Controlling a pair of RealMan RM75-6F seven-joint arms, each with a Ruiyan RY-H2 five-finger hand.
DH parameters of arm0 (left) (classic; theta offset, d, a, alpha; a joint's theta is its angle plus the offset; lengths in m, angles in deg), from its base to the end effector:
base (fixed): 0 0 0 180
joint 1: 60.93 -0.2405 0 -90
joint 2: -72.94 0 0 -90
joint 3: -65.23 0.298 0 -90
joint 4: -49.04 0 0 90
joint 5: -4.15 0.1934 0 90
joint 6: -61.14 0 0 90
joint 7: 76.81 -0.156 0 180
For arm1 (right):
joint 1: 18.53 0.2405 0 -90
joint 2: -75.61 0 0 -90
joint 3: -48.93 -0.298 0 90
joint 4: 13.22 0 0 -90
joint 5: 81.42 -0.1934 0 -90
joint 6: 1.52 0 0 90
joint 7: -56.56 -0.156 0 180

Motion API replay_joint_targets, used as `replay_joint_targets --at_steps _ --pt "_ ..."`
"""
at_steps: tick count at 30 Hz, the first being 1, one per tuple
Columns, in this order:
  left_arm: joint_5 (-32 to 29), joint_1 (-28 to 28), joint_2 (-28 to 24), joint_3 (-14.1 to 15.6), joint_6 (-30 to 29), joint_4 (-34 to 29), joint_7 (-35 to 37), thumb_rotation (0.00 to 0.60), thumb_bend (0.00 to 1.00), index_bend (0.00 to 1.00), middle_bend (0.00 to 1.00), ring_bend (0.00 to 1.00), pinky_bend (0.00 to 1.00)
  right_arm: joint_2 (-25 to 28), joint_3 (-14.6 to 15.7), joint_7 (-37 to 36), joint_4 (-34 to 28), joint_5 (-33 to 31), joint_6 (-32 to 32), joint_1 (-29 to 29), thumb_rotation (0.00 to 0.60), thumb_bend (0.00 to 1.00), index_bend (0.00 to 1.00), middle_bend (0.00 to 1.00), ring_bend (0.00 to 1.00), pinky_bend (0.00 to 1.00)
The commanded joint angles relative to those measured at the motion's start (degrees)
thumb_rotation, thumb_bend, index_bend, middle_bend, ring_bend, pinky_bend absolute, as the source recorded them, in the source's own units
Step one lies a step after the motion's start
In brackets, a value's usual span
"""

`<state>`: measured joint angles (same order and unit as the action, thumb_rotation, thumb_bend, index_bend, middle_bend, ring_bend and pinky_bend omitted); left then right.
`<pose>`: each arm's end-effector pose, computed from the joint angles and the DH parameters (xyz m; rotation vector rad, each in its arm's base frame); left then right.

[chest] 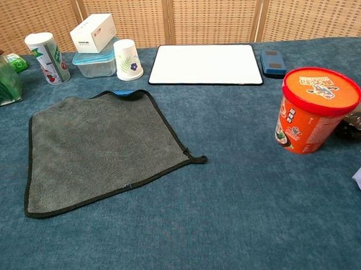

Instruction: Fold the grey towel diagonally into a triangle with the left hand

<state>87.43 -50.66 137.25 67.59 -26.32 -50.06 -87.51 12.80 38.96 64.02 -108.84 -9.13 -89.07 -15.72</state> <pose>-0.3143 0.2057 0.1773 -1.4581 -0.8498 -0.8616 -0.3602 -0.1994 0.2336 1.1078 -0.8458 0.7905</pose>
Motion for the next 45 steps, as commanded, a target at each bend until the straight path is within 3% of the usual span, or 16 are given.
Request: replay_joint_targets --at_steps 1,5,8,15,22,32,45 --pt "0.44 0.09 0.75 -0.31 0.54 0.81 -0.24 0.6 0.36 0.12 0.0 0.0 0.0 0.05 -0.01 -0.09 0.08 -0.07 0.18 0.0 0.6 0.0 0.06 0.0 0.0 0.0" --pt "0.99 0.85 2.61 -1.82 1.14 3.3 0.87 0.6 0.36 0.14 0.0 0.0 0.0 0.56 0.02 -1.43 -0.14 -0.29 1.1 -0.06 0.6 0.0 0.06 0.0 0.0 0.0" --pt "1.33 2.77 5.84 -4.73 1.41 7.73 2.02 0.6 0.36 0.17 0.0 0.0 0.0 1.06 -0.08 -2.51 -0.65 -0.2 1.38 -0.14 0.6 0.0 0.06 0.0 0.0 0.0" --pt "-2.05 11.18 10.62 -10.81 11.07 14.91 1.64 0.6 0.36 0.18 0.0 0.0 0.0 1.94 0.01 -3.73 -1.7 0.14 1.8 -0.32 0.6 0.0 0.06 0.0 0.0 0.0" --pt "-2.84 19.86 17.73 -14.38 18.75 24.71 0.06 0.6 0.36 0.22 0.0 0.0 0.0 2.21 0.02 -4.06 -1.69 -0.52 2.91 -0.15 0.6 0.0 0.06 0.0 0.0 0.0" --pt "-3.16 28.74 27.45 -15.08 26.9 38.65 -0.58 0.6 0.36 0.24 0.0 0.0 0.0 2.32 -0.27 -4.84 -0.95 -1.93 4.47 0.2 0.6 0.0 0.06 0.0 0.0 0.0" --pt "-2.97 35.79 33.72 -14.6 33.7 48.23 1.13 0.6 0.37 0.2 0.0 0.0 0.0 2.25 -0.34 -4.83 -0.74 -3.3 6.07 0.62 0.6 0.0 0.06 0.0 0.0 0.0"
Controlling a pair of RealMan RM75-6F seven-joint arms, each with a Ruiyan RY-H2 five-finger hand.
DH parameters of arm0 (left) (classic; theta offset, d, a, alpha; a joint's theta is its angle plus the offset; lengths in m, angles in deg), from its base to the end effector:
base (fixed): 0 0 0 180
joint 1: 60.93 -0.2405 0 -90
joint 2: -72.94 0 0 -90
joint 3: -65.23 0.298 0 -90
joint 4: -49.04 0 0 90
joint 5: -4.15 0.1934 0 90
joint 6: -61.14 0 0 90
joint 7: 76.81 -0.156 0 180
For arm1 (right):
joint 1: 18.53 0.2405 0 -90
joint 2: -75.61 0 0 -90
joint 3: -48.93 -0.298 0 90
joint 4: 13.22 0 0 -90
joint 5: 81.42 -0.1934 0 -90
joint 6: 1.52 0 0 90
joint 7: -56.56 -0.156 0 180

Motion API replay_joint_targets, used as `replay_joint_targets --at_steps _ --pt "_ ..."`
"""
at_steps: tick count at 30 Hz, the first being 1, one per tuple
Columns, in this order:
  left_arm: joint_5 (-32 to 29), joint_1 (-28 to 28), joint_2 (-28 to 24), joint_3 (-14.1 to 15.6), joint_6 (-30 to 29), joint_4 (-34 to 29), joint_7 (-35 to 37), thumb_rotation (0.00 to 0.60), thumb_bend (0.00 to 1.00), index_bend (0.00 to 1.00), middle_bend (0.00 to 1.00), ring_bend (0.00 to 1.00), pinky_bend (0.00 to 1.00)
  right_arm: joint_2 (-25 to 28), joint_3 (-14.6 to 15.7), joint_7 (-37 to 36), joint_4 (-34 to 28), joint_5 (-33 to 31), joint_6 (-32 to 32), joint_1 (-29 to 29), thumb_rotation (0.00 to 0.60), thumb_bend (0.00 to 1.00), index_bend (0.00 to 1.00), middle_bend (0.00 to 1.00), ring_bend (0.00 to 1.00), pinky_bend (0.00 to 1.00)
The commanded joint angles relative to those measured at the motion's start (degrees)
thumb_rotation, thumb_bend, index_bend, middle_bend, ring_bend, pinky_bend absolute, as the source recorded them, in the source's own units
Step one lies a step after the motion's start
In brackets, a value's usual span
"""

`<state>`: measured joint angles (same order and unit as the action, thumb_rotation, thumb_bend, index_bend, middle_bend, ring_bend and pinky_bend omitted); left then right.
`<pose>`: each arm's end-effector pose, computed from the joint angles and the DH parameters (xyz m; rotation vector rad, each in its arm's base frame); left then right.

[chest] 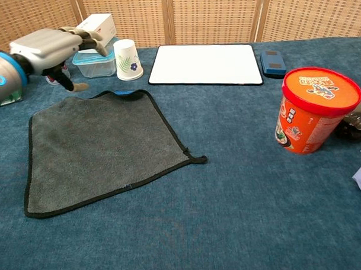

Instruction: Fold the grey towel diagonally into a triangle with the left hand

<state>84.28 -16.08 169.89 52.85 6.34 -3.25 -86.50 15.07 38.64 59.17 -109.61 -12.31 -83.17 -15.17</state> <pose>-0.2101 0.4458 0.0037 -1.8203 -0.5630 -0.8574 -0.3691 -0.2033 0.2354 1.0964 -0.9738 0.7851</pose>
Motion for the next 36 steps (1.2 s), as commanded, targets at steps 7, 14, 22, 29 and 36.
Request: replay_joint_targets --at_steps 7,14,22,29,36 --pt "0.82 4.29 4.5 0.85 3.38 5.97 1.14 0.6 0.36 0.18 0.0 0.0 0.0 0.13 0.02 -0.34 -0.15 -0.37 0.68 0.14 0.6 0.0 0.06 0.0 0.0 0.0" --pt "2.08 6.0 6.34 2.27 4.59 9.11 3.01 0.6 0.36 0.16 0.0 0.0 0.0 0.53 -0.11 -1.37 -0.21 -0.79 0.95 -0.03 0.6 0.0 0.06 0.0 0.0 0.0" --pt "1.93 7.63 9.78 2.85 5.82 14.07 3.83 0.6 0.36 0.15 0.0 0.0 0.0 0.8 -0.03 -2.2 -0.1 -1.02 1.74 0.07 0.6 0.0 0.06 0.0 0.0 0.0" --pt "1.5 9.2 13.1 2.84 6.72 19.04 5.48 0.6 0.36 0.16 0.0 0.0 0.0 0.92 0.14 -2.66 -0.21 -0.9 2.24 0.18 0.6 0.0 0.06 0.0 0.0 0.0" --pt "1.14 10.79 15.7 2.62 7.28 22.92 6.22 0.6 0.36 0.24 0.0 0.0 0.0 1.08 0.23 -3.0 -0.12 -1.09 2.64 0.21 0.6 0.0 0.06 0.0 0.0 0.0"
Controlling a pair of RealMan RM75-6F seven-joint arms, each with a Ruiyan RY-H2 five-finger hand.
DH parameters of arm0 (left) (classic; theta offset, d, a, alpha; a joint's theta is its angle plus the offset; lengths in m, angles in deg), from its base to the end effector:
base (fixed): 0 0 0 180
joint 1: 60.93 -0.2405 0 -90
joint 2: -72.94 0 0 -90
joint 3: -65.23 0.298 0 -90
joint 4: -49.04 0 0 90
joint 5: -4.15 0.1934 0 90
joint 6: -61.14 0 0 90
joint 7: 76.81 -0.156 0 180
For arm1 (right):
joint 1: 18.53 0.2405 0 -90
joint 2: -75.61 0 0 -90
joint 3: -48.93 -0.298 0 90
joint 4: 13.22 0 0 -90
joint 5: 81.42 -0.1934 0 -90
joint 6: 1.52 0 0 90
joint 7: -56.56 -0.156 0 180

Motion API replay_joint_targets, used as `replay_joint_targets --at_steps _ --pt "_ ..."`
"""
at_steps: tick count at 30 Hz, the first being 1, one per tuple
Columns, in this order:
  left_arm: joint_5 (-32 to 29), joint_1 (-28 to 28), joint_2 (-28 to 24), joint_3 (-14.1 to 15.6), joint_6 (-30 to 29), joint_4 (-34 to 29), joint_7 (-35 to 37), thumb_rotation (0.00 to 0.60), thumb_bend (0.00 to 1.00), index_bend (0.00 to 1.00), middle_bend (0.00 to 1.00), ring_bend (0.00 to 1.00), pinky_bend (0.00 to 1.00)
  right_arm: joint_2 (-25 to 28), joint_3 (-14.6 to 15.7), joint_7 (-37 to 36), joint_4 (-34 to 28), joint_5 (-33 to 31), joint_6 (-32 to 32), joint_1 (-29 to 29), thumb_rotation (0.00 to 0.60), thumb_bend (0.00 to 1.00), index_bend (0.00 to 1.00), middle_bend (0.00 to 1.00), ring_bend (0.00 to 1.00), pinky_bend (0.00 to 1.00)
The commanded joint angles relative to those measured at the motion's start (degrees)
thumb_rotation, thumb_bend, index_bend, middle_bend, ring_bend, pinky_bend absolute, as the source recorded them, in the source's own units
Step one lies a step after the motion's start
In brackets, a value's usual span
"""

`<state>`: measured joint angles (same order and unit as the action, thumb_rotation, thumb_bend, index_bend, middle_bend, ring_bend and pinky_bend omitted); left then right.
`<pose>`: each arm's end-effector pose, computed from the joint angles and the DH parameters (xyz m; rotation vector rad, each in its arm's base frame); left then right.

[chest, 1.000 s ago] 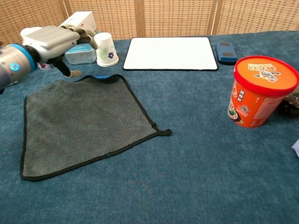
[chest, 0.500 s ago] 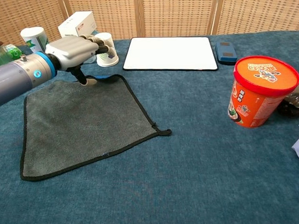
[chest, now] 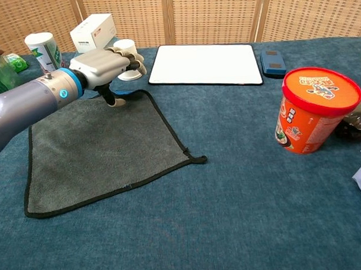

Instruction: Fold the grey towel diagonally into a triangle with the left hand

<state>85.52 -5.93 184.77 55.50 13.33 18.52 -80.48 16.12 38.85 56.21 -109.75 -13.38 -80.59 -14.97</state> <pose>-0.1644 0.4714 -0.0760 -1.9410 -0.5120 -0.7874 -0.3734 -0.2034 0.2358 1.0882 -1.0376 0.7882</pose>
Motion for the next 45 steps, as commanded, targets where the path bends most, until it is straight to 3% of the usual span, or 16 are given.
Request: replay_joint_targets --at_steps 1,13,30,36,45 --pt "-0.11 0.83 1.11 0.01 0.44 1.6 0.17 0.6 0.36 0.27 0.0 0.0 0.0 0.04 0.03 -0.05 0.05 -0.06 0.08 0.02 0.6 0.0 0.06 0.0 0.0 0.0" --pt "-0.72 2.99 4.25 -0.14 1.76 7.04 -0.11 0.6 0.37 0.42 0.0 0.0 0.0 0.34 0.28 -1.12 0.0 0.24 0.64 0.03 0.6 0.0 0.06 0.0 0.0 0.0" --pt "-1.09 4.83 6.94 -0.27 1.48 11.78 0.18 0.6 0.5 0.68 0.0 0.0 0.0 0.5 0.64 -1.92 0.1 0.59 1.47 0.26 0.6 0.0 0.06 0.0 0.0 0.0" --pt "-1.36 4.68 6.63 -0.28 1.52 11.55 -0.19 0.6 0.54 0.73 0.0 0.0 0.0 0.55 0.75 -2.06 0.02 0.89 1.28 0.18 0.6 0.0 0.06 0.0 0.0 0.0" --pt "-0.41 3.75 4.43 0.82 0.14 9.48 0.94 0.6 0.54 0.73 0.0 0.0 0.0 0.51 0.97 -1.91 -0.12 1.26 1.24 0.22 0.6 0.0 0.06 0.0 0.0 0.0"
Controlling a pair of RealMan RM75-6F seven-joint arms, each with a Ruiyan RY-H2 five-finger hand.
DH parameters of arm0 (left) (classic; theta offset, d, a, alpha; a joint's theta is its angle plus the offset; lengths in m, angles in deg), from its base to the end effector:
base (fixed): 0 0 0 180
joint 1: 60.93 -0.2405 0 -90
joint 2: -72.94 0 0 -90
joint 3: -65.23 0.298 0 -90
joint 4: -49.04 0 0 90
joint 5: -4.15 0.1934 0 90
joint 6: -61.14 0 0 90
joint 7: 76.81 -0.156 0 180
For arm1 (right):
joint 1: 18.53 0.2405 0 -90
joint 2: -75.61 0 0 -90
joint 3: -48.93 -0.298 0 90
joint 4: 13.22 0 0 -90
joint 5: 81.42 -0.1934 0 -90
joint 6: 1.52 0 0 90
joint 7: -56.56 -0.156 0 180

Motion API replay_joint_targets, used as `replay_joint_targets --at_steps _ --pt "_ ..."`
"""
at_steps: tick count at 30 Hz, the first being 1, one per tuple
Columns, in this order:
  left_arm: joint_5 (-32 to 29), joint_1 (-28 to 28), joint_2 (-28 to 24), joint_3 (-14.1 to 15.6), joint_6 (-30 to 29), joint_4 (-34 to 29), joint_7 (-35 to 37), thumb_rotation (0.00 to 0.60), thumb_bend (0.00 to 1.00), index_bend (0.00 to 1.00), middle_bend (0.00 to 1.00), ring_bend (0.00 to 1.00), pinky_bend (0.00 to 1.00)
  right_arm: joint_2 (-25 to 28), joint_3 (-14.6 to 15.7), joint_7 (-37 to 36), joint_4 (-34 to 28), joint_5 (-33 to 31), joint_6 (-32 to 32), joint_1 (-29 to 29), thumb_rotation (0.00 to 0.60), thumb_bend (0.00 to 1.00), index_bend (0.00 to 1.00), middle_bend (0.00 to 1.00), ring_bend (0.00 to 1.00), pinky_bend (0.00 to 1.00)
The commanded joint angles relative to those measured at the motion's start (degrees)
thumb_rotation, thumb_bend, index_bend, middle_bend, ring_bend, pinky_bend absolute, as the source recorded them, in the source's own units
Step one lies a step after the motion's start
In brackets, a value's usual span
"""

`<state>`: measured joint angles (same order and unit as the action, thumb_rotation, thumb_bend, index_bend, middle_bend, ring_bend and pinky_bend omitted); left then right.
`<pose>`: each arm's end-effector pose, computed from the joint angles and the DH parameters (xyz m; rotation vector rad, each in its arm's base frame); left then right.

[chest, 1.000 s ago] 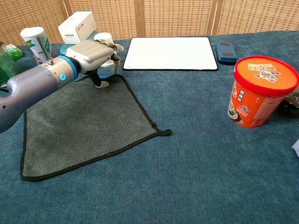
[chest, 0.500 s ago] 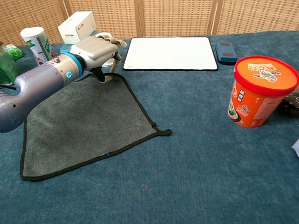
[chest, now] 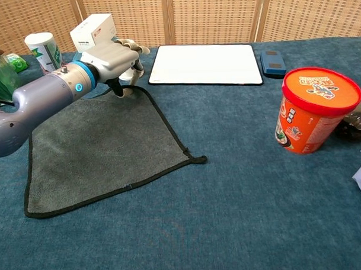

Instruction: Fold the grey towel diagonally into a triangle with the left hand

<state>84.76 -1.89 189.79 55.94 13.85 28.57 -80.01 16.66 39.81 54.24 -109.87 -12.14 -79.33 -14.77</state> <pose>-0.1449 0.4859 -0.0841 -1.9150 -0.4270 -0.7604 -0.3723 -0.2023 0.2322 1.1149 -1.0714 0.7986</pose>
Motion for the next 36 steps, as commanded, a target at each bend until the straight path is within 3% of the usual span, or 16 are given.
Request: replay_joint_targets --at_steps 1,23,32,36 --pt "0.59 -0.55 -1.12 0.65 -0.63 -1.13 0.94 0.6 0.54 0.73 0.0 0.0 0.0 -0.07 0.04 0.16 0.01 0.04 -0.04 0.02 0.6 0.0 0.06 0.0 0.0 0.0" --pt "8.65 -6.32 -13.87 8.51 -8.94 -13.46 13.22 0.6 0.54 0.73 0.0 0.0 0.0 -0.89 0.29 1.64 0.35 0.12 -0.05 0.45 0.6 0.0 0.06 0.0 0.0 0.0" --pt "11.06 -8.53 -18.96 10.63 -12.88 -20.21 13.93 0.6 0.54 0.73 0.0 0.0 0.0 -1.11 0.42 2.33 0.21 0.14 -0.07 0.57 0.6 0.0 0.06 0.0 0.0 0.0" --pt "11.95 -9.58 -22.69 11.59 -14.06 -26.09 13.07 0.6 0.54 0.73 0.0 0.0 0.0 -1.19 0.5 2.54 0.09 0.24 -0.12 0.6 0.6 0.0 0.06 0.0 0.0 0.0"
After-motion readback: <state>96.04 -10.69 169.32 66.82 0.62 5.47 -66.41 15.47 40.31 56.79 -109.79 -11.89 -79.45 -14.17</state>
